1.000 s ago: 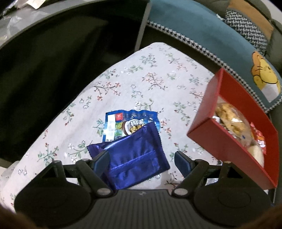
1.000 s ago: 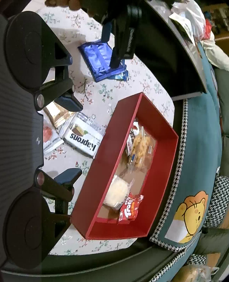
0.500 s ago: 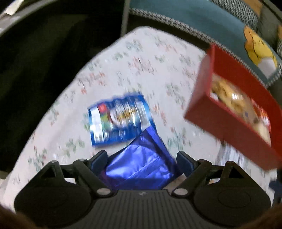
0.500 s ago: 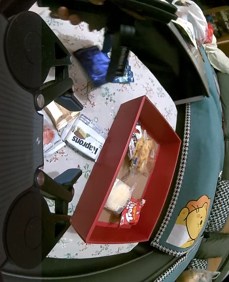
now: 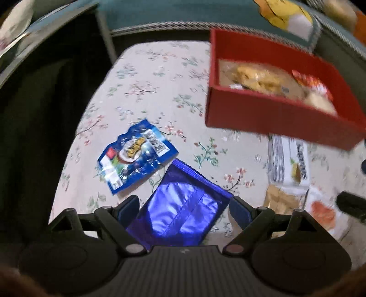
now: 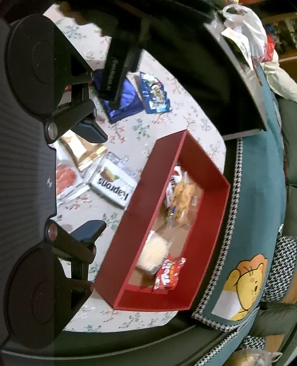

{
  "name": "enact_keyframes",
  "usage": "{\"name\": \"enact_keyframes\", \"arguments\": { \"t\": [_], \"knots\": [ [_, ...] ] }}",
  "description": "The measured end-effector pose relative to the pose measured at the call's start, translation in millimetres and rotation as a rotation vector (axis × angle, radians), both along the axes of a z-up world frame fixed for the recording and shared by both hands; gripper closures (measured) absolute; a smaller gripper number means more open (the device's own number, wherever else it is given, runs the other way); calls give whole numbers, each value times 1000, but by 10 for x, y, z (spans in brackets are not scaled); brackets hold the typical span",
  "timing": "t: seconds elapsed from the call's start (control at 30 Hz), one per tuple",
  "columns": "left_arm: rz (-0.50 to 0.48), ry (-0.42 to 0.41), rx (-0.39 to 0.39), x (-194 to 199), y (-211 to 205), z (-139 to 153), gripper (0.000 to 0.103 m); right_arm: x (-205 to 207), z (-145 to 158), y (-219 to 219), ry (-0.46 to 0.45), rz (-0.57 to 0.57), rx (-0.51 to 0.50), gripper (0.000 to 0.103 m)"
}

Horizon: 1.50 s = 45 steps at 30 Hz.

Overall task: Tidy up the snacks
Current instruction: 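Grasp the blue foil bag with the left tool while the right tool grasps the white spicy-strip bag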

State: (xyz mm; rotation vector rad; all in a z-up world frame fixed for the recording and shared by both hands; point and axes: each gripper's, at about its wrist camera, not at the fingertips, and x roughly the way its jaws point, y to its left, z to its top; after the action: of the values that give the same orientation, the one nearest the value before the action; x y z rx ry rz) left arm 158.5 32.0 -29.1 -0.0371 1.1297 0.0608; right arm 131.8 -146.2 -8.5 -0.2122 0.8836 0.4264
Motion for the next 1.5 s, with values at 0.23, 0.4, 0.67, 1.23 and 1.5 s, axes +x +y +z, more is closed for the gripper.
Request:
{"name": "enact_keyframes", "arguments": {
  "t": [0.23,0.4,0.67,1.23,1.5],
  "knots": [
    [-47,51,-8,-25,-29,-206,0,-23,-91,-77,33,-30,-9,23],
    [-79,42,-121,-291,-132,-142,0,-177,-153,-111,54,-37,-11,23],
    [23,40,-124,-275,-118,-106,0,-314,-338,-192,131,-106,10,23],
    [68,50,-156,-223,-110,-150,0,-199,-621,27,196,-146,-47,33],
    [106,43,-148,-184,-121,-160,0,-249,-569,-250,188,-176,-44,27]
  ]
}}
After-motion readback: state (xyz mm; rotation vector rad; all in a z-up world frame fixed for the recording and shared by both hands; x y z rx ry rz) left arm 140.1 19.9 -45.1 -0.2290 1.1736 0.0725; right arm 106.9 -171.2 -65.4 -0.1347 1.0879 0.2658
